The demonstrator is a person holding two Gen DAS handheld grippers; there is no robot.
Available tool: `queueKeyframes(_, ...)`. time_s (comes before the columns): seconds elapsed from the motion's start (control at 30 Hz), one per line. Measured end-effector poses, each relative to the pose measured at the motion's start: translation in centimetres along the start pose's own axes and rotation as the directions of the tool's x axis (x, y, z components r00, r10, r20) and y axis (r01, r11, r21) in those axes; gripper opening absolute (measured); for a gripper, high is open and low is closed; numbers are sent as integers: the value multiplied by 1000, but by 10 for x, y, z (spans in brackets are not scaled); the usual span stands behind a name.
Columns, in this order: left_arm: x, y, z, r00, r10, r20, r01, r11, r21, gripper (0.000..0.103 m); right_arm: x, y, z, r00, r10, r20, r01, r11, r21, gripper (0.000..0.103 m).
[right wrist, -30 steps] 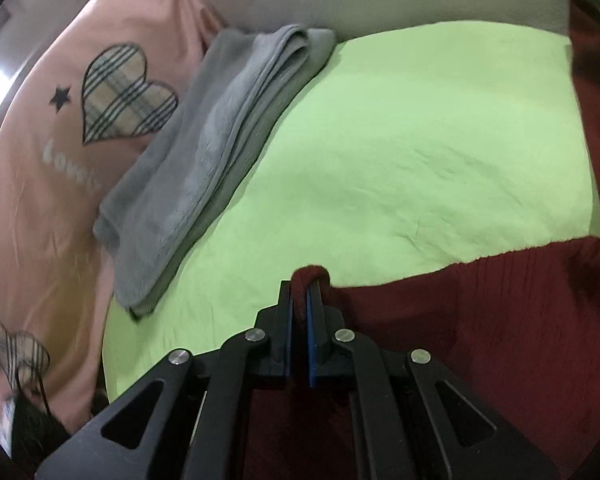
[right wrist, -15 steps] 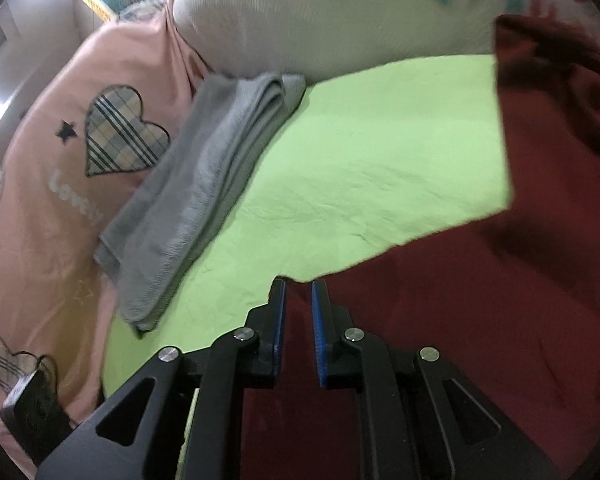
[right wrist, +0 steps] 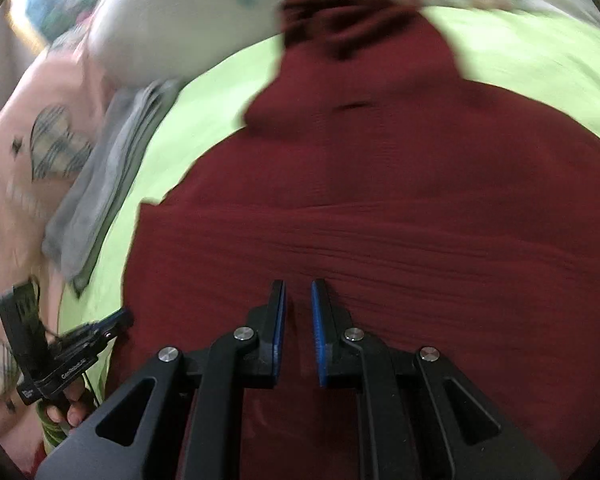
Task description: Fold large clothes
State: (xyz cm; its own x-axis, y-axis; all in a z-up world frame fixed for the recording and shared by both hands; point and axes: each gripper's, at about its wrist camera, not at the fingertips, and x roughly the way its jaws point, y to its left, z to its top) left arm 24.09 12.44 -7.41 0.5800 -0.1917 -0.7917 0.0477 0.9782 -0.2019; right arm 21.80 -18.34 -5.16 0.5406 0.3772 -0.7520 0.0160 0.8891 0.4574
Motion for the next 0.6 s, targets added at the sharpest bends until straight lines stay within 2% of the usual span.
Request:
queueKeyframes(0.03,-4,-2,1,1000,5,6,-5,1000,0,6,-8,-10,2,999,-40,21,39,999,20,14)
queueKeyframes(0.13,-21,-19,12,999,-11,51,10,1000,10,8,-24,-28,15,997,-33,67,30,998,56,17)
queueKeyframes(0.23,-27,-33,32,995,-68,76,68,998,-2,17,-31,-35,36,994,-53,96,50,998,39,39)
queueKeyframes(0.3,-29,-42,46,992,-88,87,89,996,-8,28,-31,-32,48,993,-51,108,49,999,20,40)
queueKeyframes(0.37,-26,-52,60,993,-76,93,76,997,0,36,-27,-26,64,994,-46,103,47,999,-7,40)
queueKeyframes(0.4,-21,-60,71,993,-65,96,64,998,8,38,-25,-21,68,994,-43,105,45,999,-19,40)
queueKeyframes(0.47,-14,-71,88,995,-49,85,49,999,7,41,-20,-19,87,994,11,106,-8,1000,-29,40)
queueKeyframes(0.6,10,-91,132,997,-33,67,31,999,19,45,-11,-29,120,989,97,108,-102,994,42,40)
